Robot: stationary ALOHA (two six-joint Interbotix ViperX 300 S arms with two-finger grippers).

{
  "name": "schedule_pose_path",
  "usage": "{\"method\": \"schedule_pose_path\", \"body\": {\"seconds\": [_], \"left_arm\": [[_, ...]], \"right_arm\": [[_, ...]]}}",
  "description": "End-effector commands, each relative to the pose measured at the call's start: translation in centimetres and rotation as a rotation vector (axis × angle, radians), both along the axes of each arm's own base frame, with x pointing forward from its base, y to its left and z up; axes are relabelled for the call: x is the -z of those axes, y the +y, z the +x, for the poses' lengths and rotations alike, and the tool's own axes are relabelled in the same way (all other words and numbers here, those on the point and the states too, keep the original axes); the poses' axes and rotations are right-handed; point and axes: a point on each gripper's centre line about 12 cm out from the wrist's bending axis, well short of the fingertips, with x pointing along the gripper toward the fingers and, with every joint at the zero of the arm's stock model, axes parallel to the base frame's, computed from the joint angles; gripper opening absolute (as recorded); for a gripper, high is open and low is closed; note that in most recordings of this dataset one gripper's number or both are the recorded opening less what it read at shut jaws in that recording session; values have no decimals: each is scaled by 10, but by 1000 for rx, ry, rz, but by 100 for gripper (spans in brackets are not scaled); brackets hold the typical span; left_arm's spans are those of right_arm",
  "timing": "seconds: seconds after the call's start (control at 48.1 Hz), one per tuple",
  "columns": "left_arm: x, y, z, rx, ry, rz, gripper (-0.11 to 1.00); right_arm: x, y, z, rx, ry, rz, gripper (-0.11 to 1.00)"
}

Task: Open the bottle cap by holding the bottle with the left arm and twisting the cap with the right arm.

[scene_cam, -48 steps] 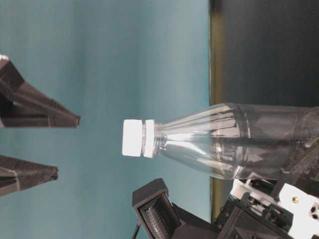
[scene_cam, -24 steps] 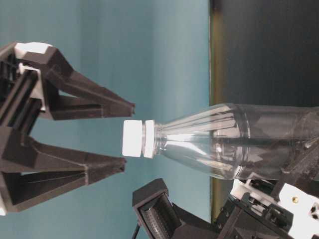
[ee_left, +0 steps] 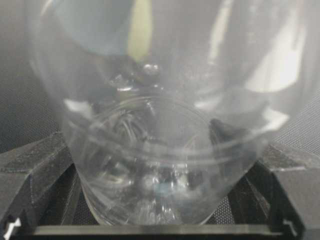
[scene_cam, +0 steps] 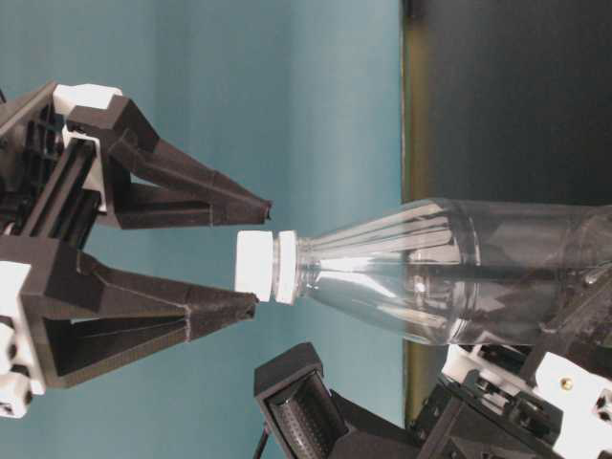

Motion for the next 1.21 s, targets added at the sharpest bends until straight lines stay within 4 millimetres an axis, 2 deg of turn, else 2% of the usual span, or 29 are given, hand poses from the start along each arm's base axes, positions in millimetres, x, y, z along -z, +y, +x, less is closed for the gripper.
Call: {"method": "schedule_pose_path", "body": {"seconds": [0.0,0.145,0.229,0.333,0.561,0.665,1.185], "left_arm": [[-5,-2,4,8,-20,1,89],[-6,-2,4,8,-20,1,89],[-5,-2,4,7,-20,-1,89],[-5,-2,3,7,-18,0,89],[-5,-2,3,8,-19,1,89],[-5,-2,3,8,-19,1,89],[-4,-2,3,8,-11,2,89]], "right_arm": [[-4,-3,0,-6,-15,-4,72],[-4,-2,0,-16,-17,-6,67],[-4,-2,0,-23,-15,-8,57],[-4,0,0,-28,-13,-5,38],[-2,1,-1,-52,-10,-11,37],[-3,2,-1,-116,-18,-25,37],[-4,4,-1,-765,-70,-179,37]]}}
